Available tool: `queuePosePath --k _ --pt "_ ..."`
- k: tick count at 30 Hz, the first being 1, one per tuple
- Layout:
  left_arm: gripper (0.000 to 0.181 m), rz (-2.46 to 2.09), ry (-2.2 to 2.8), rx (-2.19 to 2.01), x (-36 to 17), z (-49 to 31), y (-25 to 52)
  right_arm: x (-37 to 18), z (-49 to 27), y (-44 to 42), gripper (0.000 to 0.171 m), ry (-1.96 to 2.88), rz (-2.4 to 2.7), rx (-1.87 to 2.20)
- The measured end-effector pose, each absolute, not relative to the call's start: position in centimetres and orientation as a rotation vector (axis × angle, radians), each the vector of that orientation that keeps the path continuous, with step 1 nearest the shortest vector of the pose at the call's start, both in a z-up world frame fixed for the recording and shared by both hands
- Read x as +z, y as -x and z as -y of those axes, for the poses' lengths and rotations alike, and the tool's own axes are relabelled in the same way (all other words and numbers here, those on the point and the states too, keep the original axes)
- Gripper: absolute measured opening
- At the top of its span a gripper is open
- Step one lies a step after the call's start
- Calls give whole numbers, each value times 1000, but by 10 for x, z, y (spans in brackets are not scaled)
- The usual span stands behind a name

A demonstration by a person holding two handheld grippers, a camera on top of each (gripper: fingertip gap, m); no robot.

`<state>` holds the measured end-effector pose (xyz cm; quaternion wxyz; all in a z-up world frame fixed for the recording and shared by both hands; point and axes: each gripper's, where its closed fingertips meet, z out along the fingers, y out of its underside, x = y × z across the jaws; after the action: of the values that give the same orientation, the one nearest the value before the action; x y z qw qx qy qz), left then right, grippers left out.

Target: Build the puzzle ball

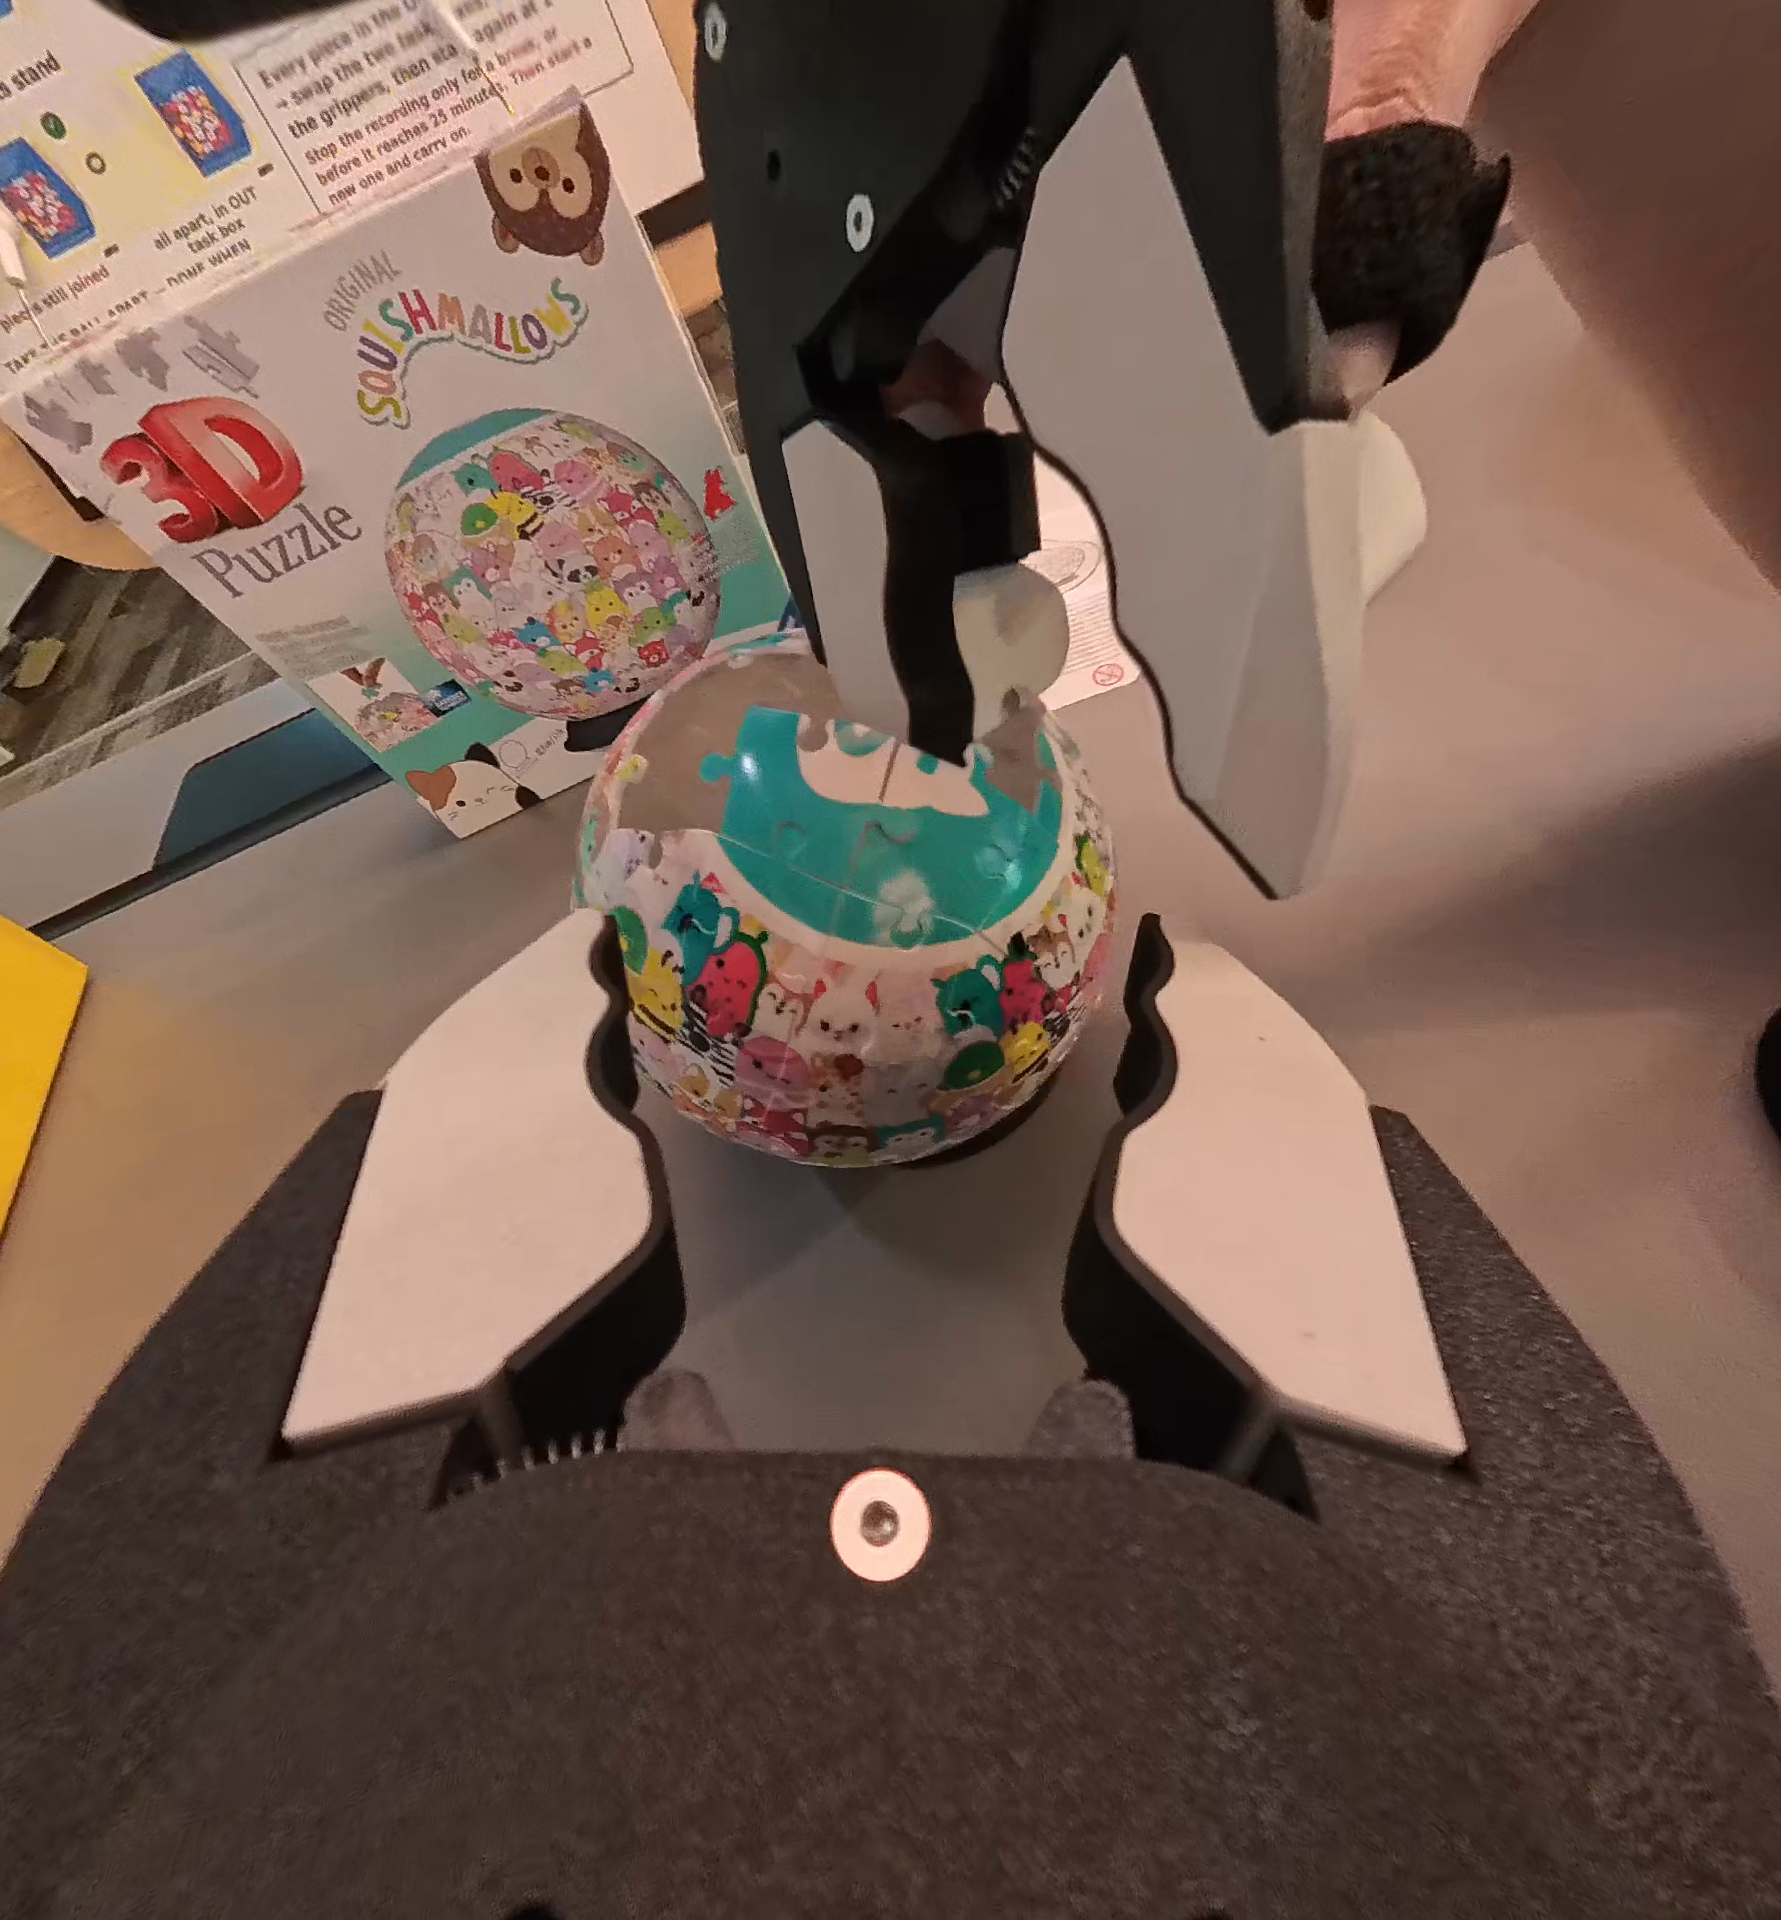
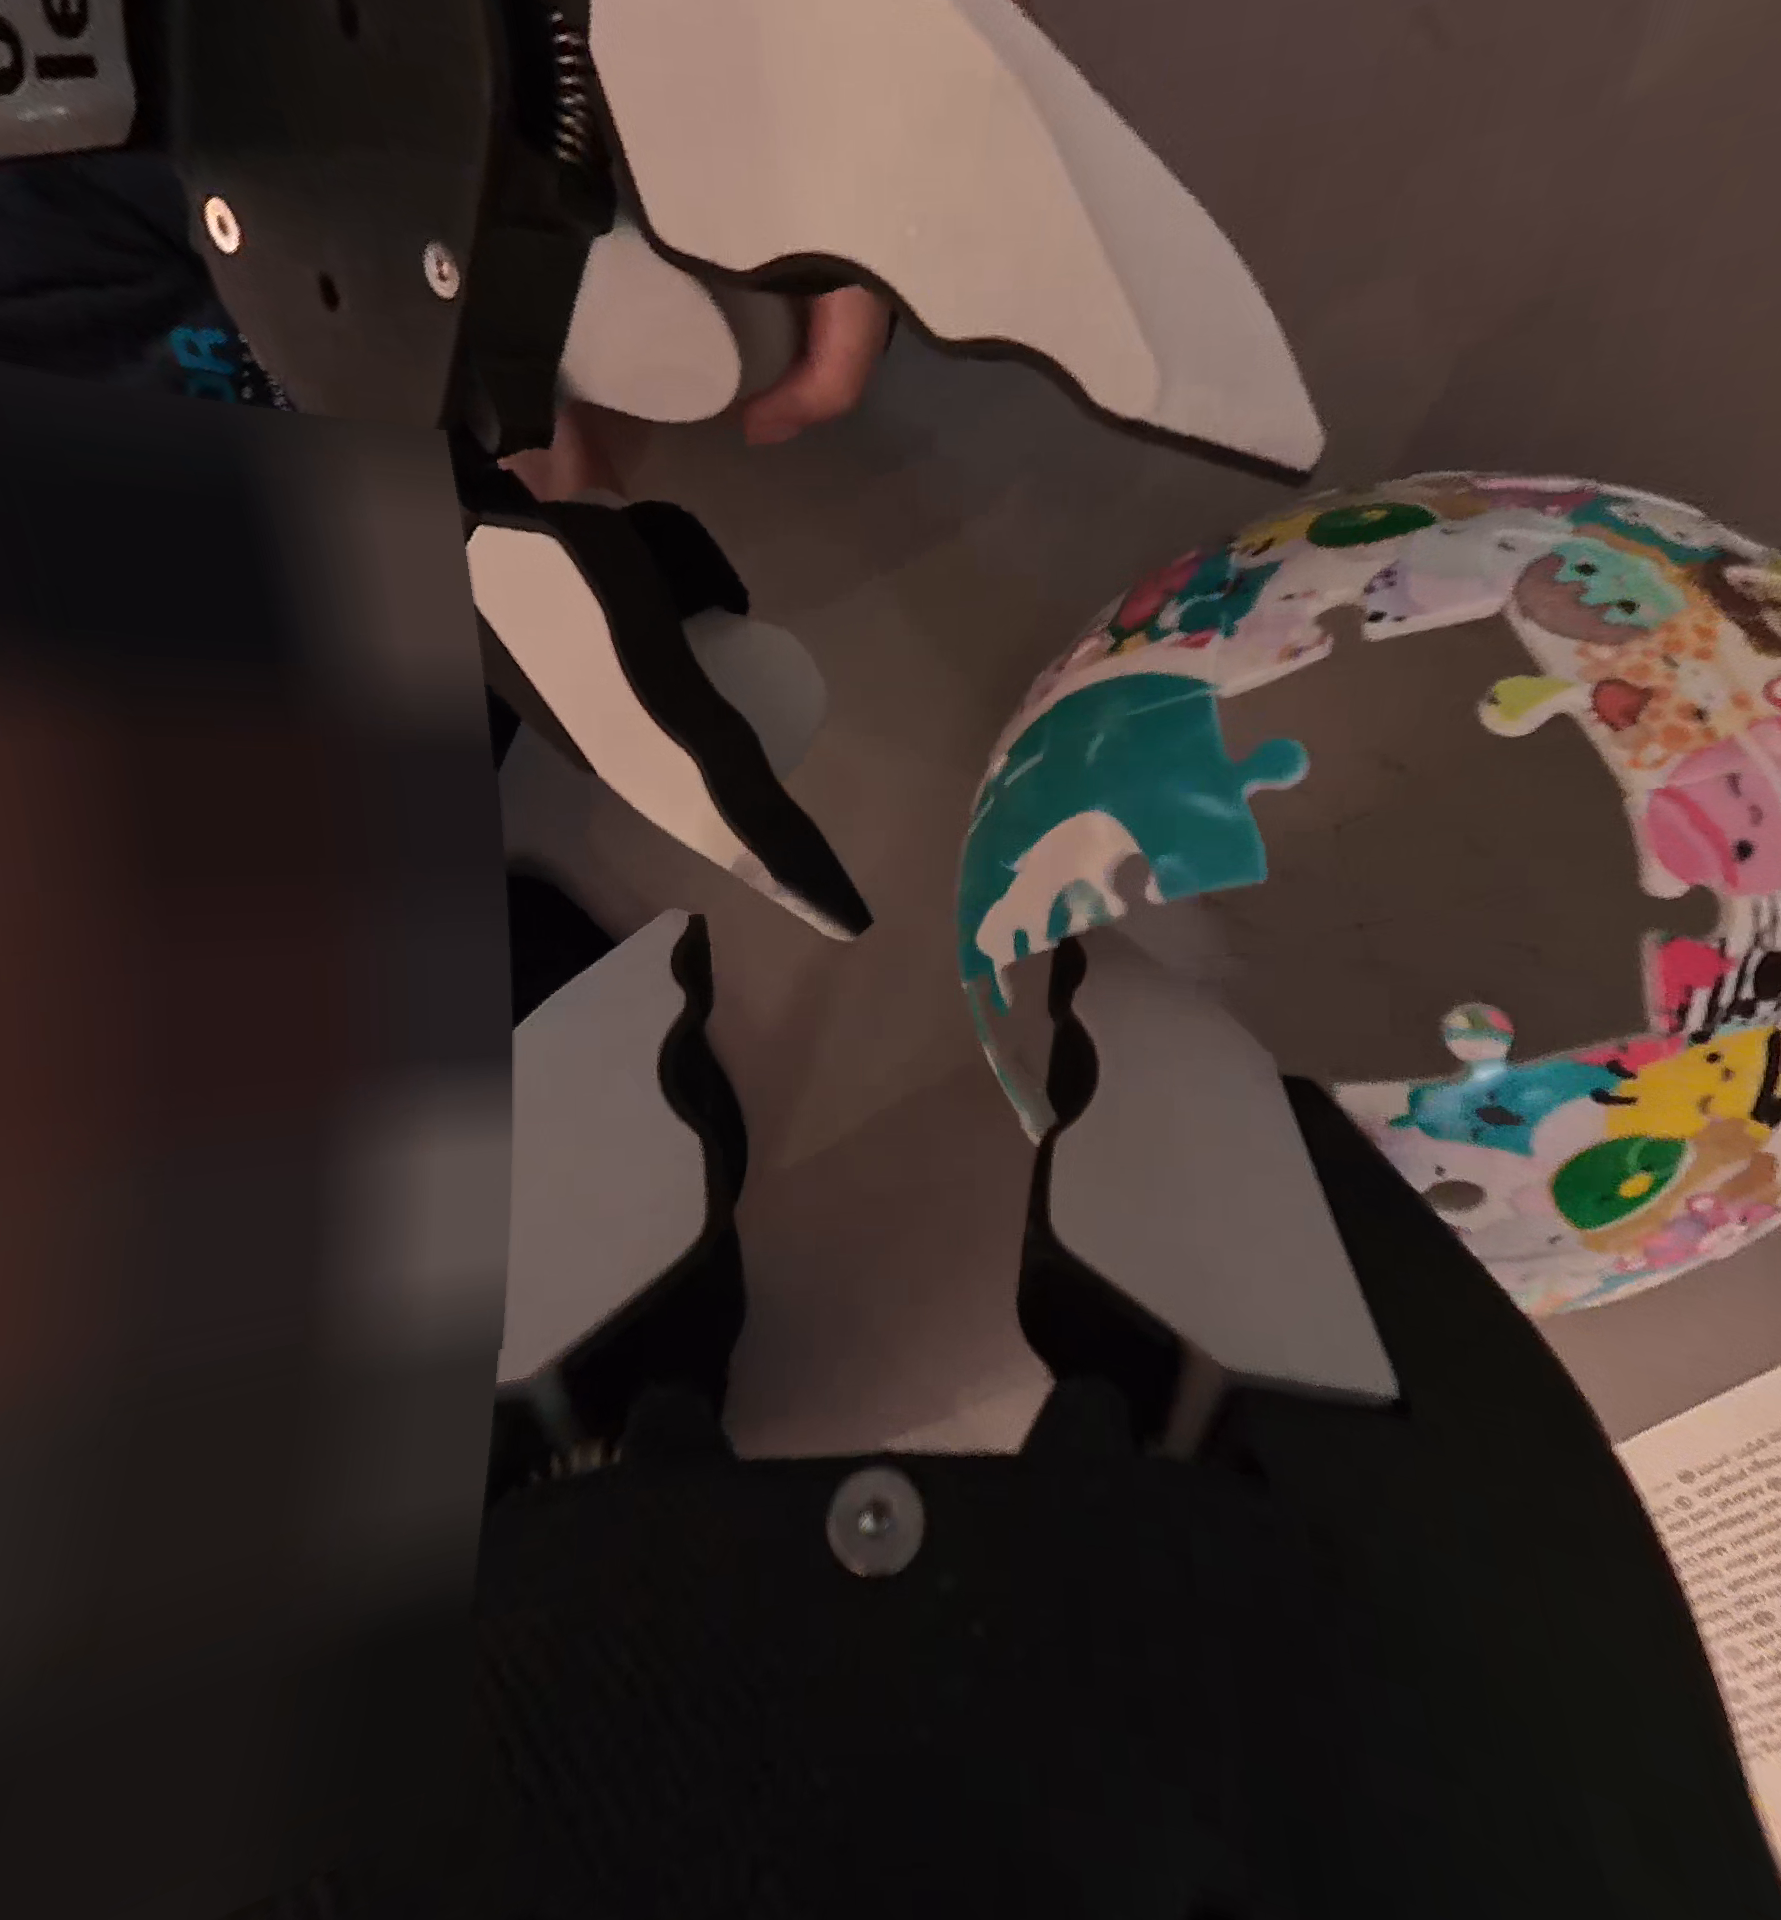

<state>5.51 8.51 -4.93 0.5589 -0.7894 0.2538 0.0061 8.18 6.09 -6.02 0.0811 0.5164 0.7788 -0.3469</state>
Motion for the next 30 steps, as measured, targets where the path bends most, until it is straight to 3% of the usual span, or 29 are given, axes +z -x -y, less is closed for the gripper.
queuePosePath --k 19,30 --pt "90 -608 1837 -12 -42 -79 -60 -59 -71 -78 74 -1705 -2409 -905" --pt "92 -596 1751 -46 -15 -71 -61 -15 -94 -76 81 -1868 -2519 -1115"
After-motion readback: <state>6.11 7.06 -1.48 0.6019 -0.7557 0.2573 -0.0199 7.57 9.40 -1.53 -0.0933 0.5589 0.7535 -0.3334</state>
